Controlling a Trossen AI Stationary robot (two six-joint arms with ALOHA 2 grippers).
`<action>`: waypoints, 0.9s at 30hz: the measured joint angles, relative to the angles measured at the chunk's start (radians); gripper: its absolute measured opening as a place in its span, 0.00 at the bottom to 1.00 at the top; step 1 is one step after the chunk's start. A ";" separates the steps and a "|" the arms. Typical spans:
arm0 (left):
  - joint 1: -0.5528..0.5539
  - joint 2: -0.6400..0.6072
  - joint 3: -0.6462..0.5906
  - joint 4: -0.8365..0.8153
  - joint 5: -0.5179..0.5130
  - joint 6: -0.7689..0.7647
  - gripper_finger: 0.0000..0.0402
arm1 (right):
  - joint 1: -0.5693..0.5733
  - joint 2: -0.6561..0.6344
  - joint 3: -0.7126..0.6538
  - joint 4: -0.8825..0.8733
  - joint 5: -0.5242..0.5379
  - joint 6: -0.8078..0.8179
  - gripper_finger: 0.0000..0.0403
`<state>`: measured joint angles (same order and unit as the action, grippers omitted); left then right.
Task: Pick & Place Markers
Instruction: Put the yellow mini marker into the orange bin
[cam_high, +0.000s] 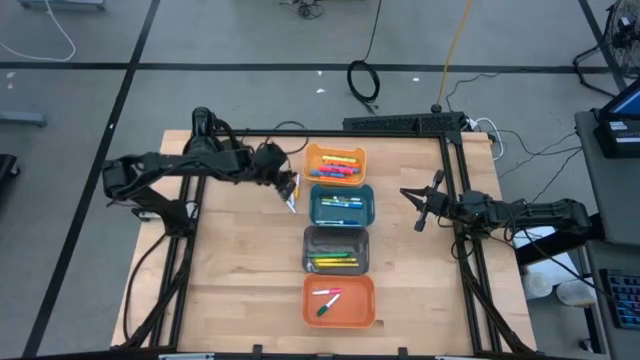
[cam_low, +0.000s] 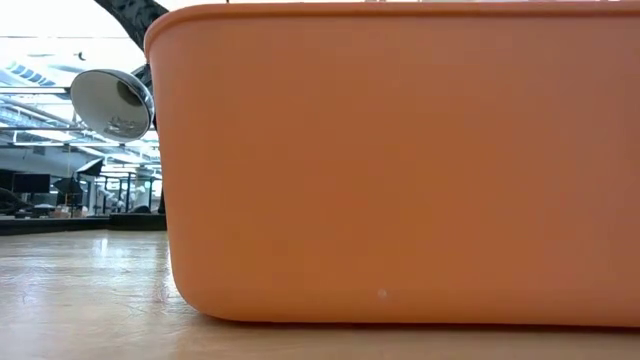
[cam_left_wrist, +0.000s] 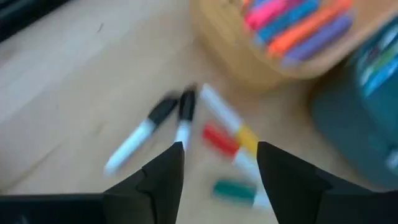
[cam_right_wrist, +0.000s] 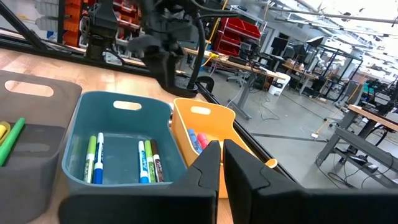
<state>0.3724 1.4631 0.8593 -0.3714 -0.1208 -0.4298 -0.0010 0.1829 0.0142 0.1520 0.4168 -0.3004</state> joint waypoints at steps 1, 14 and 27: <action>0.013 0.011 0.000 0.040 0.015 0.000 0.50 | 0.000 0.000 0.000 0.000 0.000 0.000 0.03; -0.003 0.200 -0.002 0.246 0.071 -0.055 0.46 | 0.000 0.006 0.000 0.000 -0.001 0.000 0.03; -0.005 0.295 0.002 0.218 0.065 -0.072 0.46 | 0.000 0.007 0.000 0.000 0.000 0.000 0.03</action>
<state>0.3676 1.7576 0.8612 -0.1533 -0.0553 -0.5017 -0.0010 0.1902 0.0141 0.1521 0.4164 -0.3005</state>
